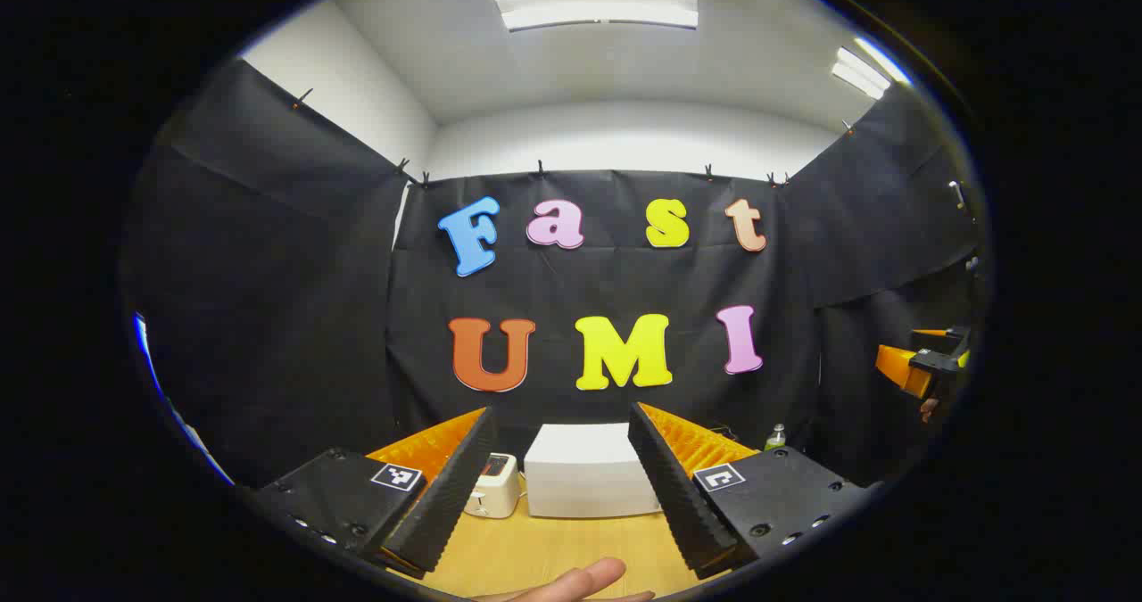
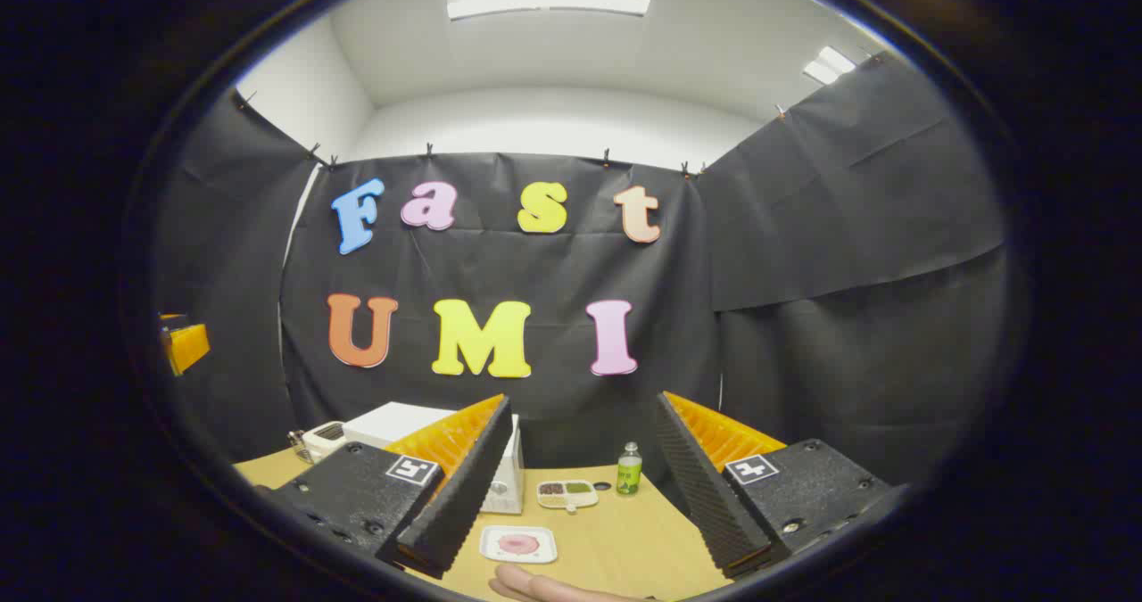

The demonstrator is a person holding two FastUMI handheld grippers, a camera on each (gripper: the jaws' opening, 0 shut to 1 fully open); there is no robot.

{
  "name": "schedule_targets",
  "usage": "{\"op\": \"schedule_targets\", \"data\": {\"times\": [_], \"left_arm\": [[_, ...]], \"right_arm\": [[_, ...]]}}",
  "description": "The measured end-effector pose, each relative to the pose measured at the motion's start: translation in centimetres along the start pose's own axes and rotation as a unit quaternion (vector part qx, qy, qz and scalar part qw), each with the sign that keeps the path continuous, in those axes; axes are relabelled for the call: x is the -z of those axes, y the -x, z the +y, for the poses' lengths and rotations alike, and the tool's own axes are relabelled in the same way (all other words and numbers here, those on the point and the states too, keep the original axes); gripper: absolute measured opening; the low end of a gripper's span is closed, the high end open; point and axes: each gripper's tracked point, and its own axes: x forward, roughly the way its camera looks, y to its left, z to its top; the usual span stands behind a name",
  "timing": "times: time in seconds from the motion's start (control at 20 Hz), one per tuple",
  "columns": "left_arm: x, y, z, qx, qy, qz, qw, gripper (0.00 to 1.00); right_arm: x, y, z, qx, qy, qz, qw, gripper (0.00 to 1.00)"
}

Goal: Open the microwave oven with the left hand, put the food in, and close the microwave oven.

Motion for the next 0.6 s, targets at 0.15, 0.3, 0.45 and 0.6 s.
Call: {"op": "schedule_targets", "data": {"times": [0.15,0.3,0.45,0.6], "left_arm": [[-0.6,0.4,-0.1,-0.003,-0.005,0.002,1.000,0.94],[-0.7,0.6,-0.4,0.004,0.001,0.005,1.000,0.94],[-0.4,0.6,-0.8,0.009,-0.001,0.008,1.000,0.94],[0.3,0.1,-1.6,0.016,-0.001,0.018,1.000,0.94]], "right_arm": [[0.2,-0.2,-0.1,0.000,0.000,0.003,1.000,1.00],[0.2,0.1,-0.3,0.007,-0.004,0.004,1.000,0.93],[0.3,-0.2,-0.8,0.012,-0.010,0.002,1.000,1.00],[0.5,0.2,-1.5,0.009,-0.013,0.004,1.000,0.94]]}}
